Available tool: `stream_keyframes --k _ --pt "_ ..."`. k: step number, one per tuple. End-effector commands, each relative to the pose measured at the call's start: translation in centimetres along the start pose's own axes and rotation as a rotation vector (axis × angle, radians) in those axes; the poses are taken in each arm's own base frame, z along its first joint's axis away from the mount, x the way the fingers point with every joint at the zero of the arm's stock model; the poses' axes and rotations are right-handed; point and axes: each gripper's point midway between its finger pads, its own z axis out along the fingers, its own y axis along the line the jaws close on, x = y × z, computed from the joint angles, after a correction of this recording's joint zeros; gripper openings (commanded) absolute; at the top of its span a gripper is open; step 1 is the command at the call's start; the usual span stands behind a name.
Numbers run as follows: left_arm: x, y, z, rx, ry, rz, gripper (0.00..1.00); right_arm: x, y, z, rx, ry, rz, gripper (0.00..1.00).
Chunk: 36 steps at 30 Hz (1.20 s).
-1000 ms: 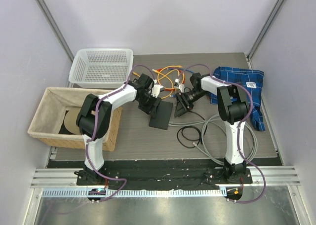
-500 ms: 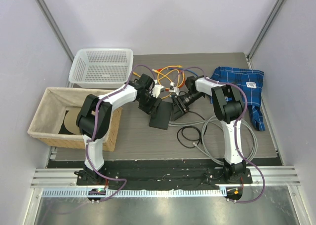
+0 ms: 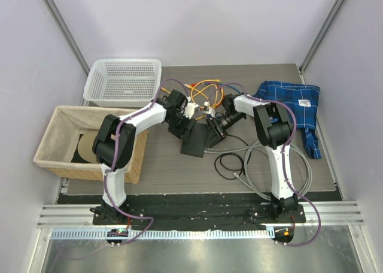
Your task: Pull the plug from the switch port
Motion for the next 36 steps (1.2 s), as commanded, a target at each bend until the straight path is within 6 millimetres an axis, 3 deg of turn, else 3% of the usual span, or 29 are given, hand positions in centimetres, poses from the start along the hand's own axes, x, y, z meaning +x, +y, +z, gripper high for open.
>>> stream_keyframes --k 1,24,36 --pt "5.2 2.8 2.7 -0.117 0.185 0.029 0.54 0.9 -2.8 1.3 0.09 0.072 -0.05 0.48" --pt "5.2 2.7 2.9 -0.112 0.187 0.026 0.54 1.6 -4.7 2.1 0.217 0.105 -0.035 0.33" --pt "5.3 2.8 3.0 -0.112 0.19 0.024 0.54 1.4 -6.2 1.7 0.33 0.091 -0.001 0.12"
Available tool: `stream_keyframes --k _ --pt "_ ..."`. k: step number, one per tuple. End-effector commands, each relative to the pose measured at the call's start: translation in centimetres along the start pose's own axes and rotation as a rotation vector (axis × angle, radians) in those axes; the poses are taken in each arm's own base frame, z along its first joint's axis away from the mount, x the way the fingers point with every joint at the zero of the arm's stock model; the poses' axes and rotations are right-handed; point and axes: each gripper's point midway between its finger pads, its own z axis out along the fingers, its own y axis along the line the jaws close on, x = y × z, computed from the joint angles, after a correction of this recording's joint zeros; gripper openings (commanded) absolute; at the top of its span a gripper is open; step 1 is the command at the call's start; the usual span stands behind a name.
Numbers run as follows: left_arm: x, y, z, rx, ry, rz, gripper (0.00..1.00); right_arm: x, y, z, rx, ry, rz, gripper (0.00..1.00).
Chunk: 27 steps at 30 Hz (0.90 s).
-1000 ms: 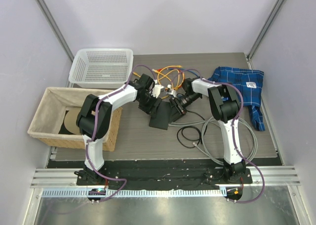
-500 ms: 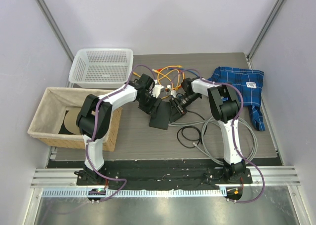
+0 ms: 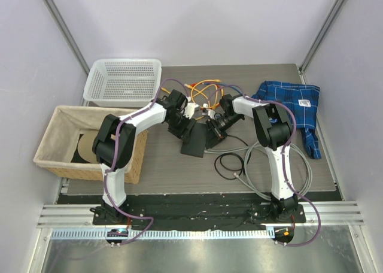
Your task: Pull the plug from the switch port
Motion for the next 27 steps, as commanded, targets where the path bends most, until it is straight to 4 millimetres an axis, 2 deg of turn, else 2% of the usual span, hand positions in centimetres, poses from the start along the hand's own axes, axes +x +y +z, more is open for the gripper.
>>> stream_keyframes --k 1,13,21,27 --pt "5.2 2.7 3.0 -0.112 0.187 0.023 0.54 0.7 -5.2 1.3 0.251 0.054 -0.082 0.11" --pt "5.3 2.7 3.2 -0.106 0.189 0.019 0.54 3.3 -5.4 0.6 0.293 0.132 -0.077 0.04" --pt "5.4 2.7 3.3 -0.101 0.193 0.016 0.54 1.1 -5.6 -0.1 0.293 0.09 -0.085 0.02" --pt "5.3 2.7 3.1 -0.106 0.192 0.018 0.54 2.8 -5.9 0.1 0.296 0.137 -0.093 0.02"
